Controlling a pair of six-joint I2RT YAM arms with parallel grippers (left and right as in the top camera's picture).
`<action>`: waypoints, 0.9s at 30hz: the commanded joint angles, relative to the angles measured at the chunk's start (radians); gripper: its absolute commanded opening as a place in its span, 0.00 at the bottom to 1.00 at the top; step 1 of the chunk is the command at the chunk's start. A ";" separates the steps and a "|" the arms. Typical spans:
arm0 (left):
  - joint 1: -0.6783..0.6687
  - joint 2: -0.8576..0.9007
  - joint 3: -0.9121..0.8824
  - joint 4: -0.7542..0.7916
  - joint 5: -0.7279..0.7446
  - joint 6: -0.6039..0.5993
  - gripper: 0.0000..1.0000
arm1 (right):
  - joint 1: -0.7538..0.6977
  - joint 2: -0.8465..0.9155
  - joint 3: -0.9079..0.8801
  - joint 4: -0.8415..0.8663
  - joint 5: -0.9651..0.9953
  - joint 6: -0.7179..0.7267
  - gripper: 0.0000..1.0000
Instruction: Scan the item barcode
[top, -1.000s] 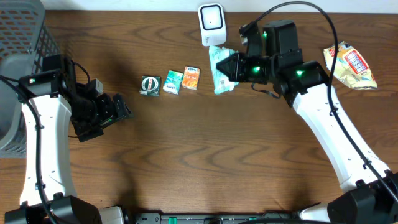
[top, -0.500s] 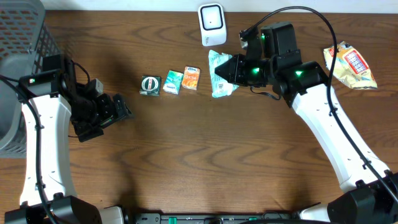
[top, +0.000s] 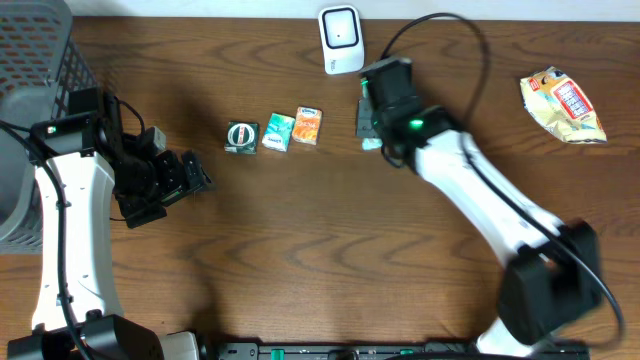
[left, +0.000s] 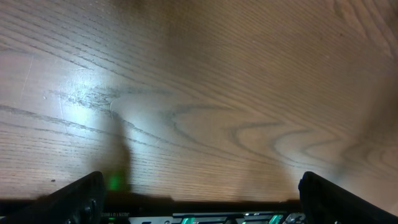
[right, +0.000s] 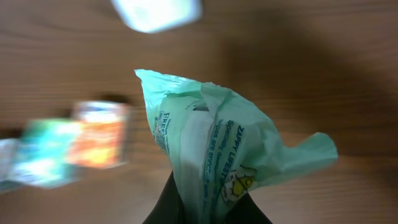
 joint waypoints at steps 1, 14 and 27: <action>-0.001 0.000 0.002 -0.004 -0.002 -0.005 0.98 | 0.022 0.109 -0.014 0.003 0.397 -0.115 0.01; -0.002 0.000 0.002 -0.004 -0.002 -0.005 0.98 | 0.081 0.293 -0.014 -0.149 0.657 -0.264 0.10; -0.002 0.000 0.002 -0.004 -0.002 -0.005 0.98 | 0.116 0.347 -0.013 -0.273 0.533 -0.246 0.55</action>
